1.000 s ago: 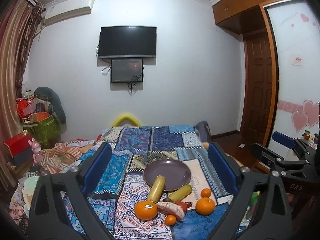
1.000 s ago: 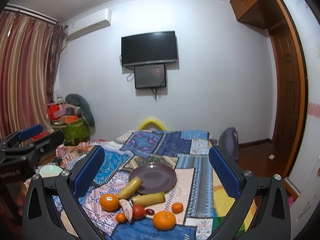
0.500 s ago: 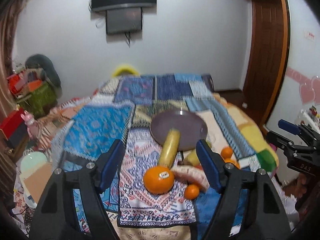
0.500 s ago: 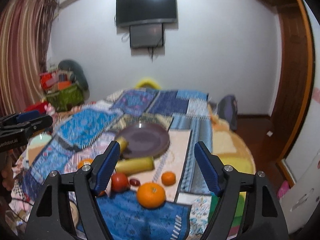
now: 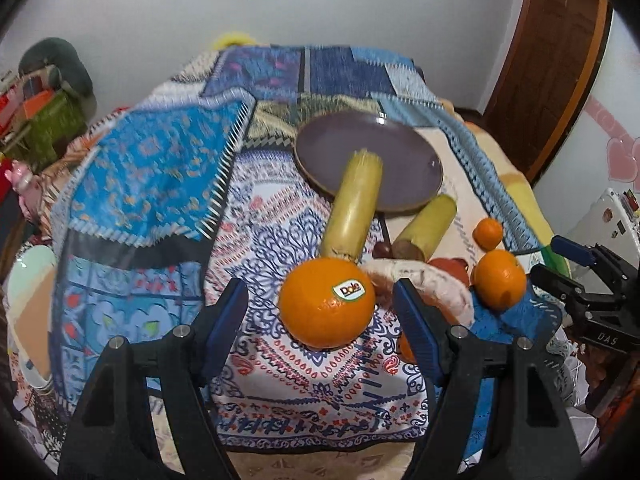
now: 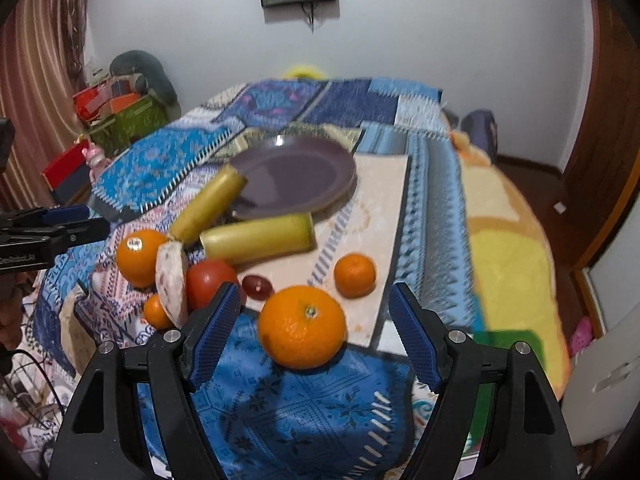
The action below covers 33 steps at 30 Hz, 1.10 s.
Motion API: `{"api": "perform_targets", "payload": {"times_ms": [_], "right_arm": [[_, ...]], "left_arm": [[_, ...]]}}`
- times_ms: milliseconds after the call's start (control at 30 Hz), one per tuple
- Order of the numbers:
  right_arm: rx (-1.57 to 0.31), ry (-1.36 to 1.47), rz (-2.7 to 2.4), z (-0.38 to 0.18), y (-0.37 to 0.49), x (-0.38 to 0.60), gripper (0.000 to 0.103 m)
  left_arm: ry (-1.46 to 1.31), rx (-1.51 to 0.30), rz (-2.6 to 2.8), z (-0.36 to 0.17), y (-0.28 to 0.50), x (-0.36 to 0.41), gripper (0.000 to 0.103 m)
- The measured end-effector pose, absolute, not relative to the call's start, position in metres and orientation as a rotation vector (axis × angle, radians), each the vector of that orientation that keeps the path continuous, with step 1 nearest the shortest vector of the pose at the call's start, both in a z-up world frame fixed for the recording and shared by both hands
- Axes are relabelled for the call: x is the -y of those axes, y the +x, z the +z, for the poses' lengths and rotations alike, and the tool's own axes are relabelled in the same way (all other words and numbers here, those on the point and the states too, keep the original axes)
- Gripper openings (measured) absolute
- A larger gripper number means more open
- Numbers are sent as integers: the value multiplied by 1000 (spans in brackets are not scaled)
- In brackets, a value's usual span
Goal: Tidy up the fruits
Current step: 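Grasp the Dole-stickered orange with the left gripper while the right gripper grasps the plain orange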
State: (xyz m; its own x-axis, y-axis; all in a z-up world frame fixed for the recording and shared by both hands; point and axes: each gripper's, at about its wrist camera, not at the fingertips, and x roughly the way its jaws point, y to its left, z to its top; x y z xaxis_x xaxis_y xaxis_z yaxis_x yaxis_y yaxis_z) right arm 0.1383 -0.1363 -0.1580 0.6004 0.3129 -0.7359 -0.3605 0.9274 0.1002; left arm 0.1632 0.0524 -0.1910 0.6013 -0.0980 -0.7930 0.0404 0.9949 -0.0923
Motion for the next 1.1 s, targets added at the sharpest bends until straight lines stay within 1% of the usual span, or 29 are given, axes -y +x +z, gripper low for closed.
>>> {"api": "perform_targets", "payload": {"times_ms": [467,533,567,633,667,733,933,1100], "right_arm": [[-986,-44,429,-199,162,126,74],[-1001,-43,437,-203,163,126,74],[-1006,-44,437,-204,165,125,74],[-1013,-43,437,-206,167,125,73],[-1015,-42,438,-207,168,124,69],[-1021,-34,456,-207,168,124,65],[-1008,-59,439,-205,167,122,64],[-969,-73,418,-195,167,124,63]], "left_arm": [[-92,-1032,-119,-235,190,-48,75],[-92,-1037,-114,-239,193,-48,70],[-100,-1037,-115,-240,194,-49,70],[-109,-1033,-117,-240,195,-50,70],[-114,-1031,-119,-241,195,-50,70],[-119,-1028,-122,-240,195,-52,70],[-113,-1026,-116,-237,194,-52,69],[-116,-995,-116,-223,189,-54,69]]}}
